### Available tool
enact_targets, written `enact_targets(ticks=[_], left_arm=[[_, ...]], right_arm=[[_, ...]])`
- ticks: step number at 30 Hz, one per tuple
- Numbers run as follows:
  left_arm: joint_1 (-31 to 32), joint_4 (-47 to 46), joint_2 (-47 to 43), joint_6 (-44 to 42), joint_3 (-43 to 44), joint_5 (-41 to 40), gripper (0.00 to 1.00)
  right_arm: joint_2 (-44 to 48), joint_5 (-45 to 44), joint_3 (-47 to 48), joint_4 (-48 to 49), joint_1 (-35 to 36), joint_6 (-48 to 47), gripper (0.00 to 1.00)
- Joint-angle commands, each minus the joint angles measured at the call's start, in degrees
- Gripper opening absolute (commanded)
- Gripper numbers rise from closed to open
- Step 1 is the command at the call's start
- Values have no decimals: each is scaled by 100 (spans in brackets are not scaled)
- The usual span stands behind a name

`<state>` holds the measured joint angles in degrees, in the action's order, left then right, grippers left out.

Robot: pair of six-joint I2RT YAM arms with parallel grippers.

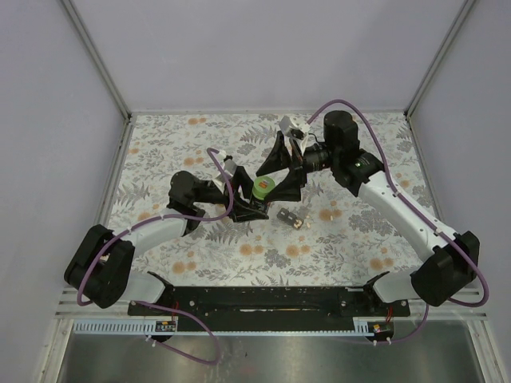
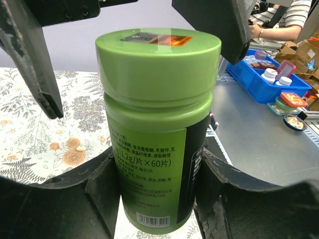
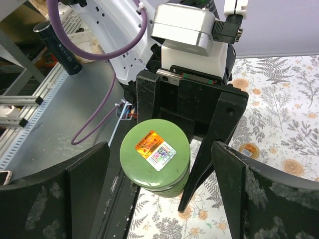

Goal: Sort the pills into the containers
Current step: Screw the lid of the pill bottle onto the pill bottle.

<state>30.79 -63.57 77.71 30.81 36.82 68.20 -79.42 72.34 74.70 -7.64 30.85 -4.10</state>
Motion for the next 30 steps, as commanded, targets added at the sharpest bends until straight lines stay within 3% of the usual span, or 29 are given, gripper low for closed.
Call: enact_targets(ticks=[1, 8, 18, 30], left_arm=[[24, -446, -169, 22, -52, -88, 0], [24, -472, -195, 57, -78, -167, 0], [24, -551, -221, 127, -78, -176, 0], [33, -586, -221, 127, -104, -211, 0]], right_arm=[[-39, 246, -43, 711, 0, 374, 90], [-91, 307, -78, 957, -18, 603, 83], [-48, 281, -315, 1247, -9, 761, 90], [-162, 413, -421, 1976, -9, 1429, 74]])
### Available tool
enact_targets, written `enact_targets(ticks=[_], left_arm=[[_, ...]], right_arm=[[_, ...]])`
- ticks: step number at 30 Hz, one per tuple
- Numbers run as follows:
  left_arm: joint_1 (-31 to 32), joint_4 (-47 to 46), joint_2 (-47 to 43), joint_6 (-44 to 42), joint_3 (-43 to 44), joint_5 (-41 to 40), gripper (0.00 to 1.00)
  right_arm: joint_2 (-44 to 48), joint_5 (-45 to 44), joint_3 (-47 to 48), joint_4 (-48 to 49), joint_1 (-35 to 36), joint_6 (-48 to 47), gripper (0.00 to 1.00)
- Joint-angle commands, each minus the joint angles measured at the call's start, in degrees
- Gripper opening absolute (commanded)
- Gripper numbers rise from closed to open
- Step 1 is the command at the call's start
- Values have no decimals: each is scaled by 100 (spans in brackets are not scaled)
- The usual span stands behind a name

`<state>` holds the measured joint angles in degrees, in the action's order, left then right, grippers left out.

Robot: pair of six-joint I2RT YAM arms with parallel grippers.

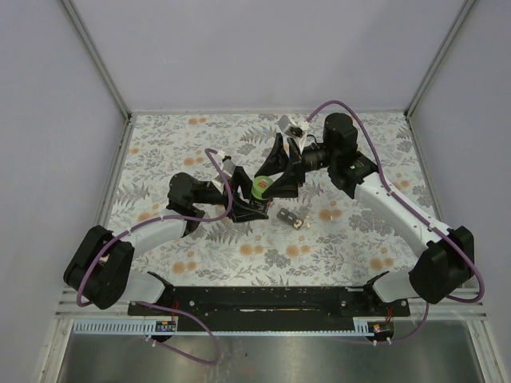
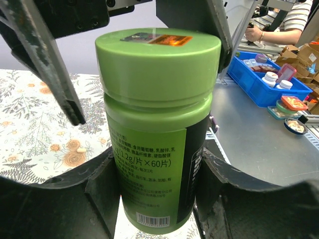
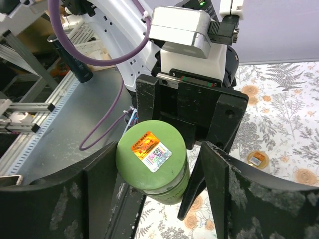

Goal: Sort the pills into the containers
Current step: Screw the lid of the pill bottle onto the pill bottle.

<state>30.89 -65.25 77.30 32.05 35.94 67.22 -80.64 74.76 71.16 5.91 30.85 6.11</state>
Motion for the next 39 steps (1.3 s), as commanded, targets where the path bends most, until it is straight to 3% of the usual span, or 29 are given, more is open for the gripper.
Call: enact_targets(ticks=[1, 7, 12, 17, 39], left_arm=[[22, -418, -189, 3, -9, -139, 0], [22, -217, -268, -181, -9, -323, 0], [31, 767, -496, -945, 44, -622, 0], [39, 979, -505, -1139, 79, -842, 0], [39, 2403, -628, -2124, 378, -2318, 0]], right_arm=[[-31, 179, -84, 683, -9, 461, 72], [13, 39, -163, 648, -9, 426, 65], [48, -207, -120, 297, -9, 242, 60], [136, -418, -154, 174, -9, 171, 56], [321, -1833, -383, -213, -9, 83, 52]])
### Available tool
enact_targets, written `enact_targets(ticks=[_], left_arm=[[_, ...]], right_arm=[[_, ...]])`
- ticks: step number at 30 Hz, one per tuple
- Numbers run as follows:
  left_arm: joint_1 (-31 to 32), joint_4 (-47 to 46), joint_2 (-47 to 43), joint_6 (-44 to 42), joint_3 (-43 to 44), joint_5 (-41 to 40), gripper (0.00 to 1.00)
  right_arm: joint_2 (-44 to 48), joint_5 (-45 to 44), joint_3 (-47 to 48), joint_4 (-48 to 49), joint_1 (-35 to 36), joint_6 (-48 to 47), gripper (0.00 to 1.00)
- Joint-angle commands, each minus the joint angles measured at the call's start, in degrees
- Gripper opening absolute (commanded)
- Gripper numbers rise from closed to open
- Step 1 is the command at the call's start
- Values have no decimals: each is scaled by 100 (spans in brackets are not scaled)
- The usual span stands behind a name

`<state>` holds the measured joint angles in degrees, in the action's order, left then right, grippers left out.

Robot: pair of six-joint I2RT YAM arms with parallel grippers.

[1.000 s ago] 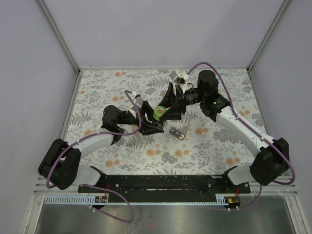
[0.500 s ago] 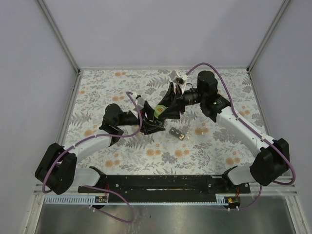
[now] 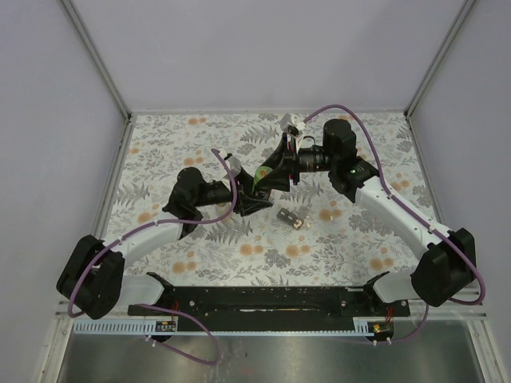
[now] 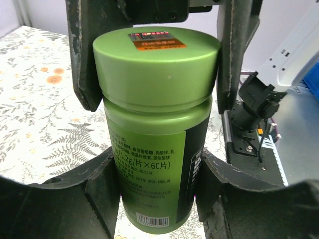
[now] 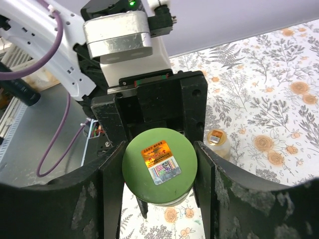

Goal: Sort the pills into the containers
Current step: Screw the lid of the pill bottle onto the pill bottle.

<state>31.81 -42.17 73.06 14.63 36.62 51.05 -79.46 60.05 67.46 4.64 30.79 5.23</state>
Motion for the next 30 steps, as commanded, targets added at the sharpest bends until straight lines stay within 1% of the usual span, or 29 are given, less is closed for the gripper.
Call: enact_targets(ticks=[1, 12, 17, 22, 25, 26, 28, 30], left_arm=[[-52, 130, -222, -400, 328, -754, 0], [-44, 622, -222, -646, 512, -1465, 0], [-44, 798, -204, -716, 618, -1711, 0], [-35, 965, -187, -804, 715, -2002, 0], [9, 1167, -195, -1014, 785, -2204, 0], [35, 1228, -195, -1067, 803, -2274, 0], [70, 1325, -178, -1155, 838, -2485, 0], [106, 1404, -160, -1243, 908, -2695, 0]], right_arm=[[203, -432, -22, -52, -2, 232, 51], [150, -1276, -5, -130, 33, 575, 50], [89, -1680, 39, -271, 156, 610, 51], [-25, -2032, 74, -280, 208, 926, 52], [-96, -2252, 214, -421, 270, 962, 52], [-113, -2339, 258, -647, 270, 997, 52], [-140, -2498, 346, -798, 305, 1084, 53], [-184, -2638, 382, -834, 331, 1207, 54]])
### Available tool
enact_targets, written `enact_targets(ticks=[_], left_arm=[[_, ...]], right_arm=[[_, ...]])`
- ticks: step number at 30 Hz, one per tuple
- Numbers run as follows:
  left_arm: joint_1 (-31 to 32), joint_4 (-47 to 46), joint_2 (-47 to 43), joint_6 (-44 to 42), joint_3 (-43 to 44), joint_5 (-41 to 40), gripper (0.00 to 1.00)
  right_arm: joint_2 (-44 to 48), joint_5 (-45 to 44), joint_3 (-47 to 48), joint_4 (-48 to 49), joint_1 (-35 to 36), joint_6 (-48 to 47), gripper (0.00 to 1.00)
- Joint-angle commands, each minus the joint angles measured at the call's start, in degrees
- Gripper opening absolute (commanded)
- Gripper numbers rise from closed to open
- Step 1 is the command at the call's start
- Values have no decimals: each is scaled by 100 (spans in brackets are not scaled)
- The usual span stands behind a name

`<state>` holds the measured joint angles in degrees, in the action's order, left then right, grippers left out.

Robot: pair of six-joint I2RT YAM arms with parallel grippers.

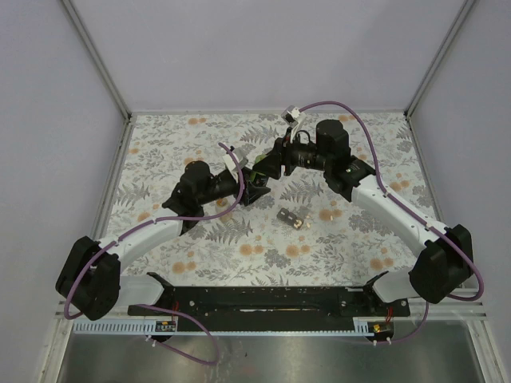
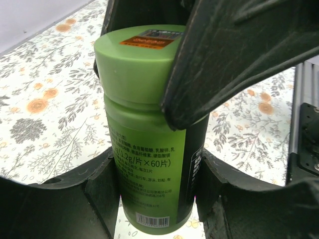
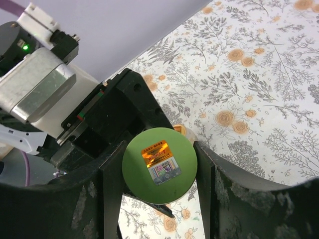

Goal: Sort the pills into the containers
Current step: Screw the lid of the pill bottle onto the pill bottle.

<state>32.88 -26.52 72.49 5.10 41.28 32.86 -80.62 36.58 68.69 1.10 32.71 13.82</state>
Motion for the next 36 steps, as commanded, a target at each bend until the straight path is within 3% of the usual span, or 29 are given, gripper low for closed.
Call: enact_targets(ticks=[1, 5, 9, 19, 23, 36], left_arm=[[25, -117, -86, -317, 477, -1017, 0], [104, 138, -59, -466, 609, -1440, 0], [122, 200, -86, -625, 601, -1678, 0], [87, -195, -121, -528, 338, -932, 0], [-80, -476, -156, -168, 214, -343, 0], [-353, -1750, -139, 1018, -5, 2390, 0]], right_arm=[[-85, -352, 285, -514, 148, 419, 54], [-208, -590, 391, -690, 227, 463, 60], [-209, -634, 409, -752, 306, 463, 75], [247, -599, 216, -796, 289, -142, 99], [573, -398, 75, -788, 114, -398, 100], [776, 1852, 57, -480, -300, -1172, 100]])
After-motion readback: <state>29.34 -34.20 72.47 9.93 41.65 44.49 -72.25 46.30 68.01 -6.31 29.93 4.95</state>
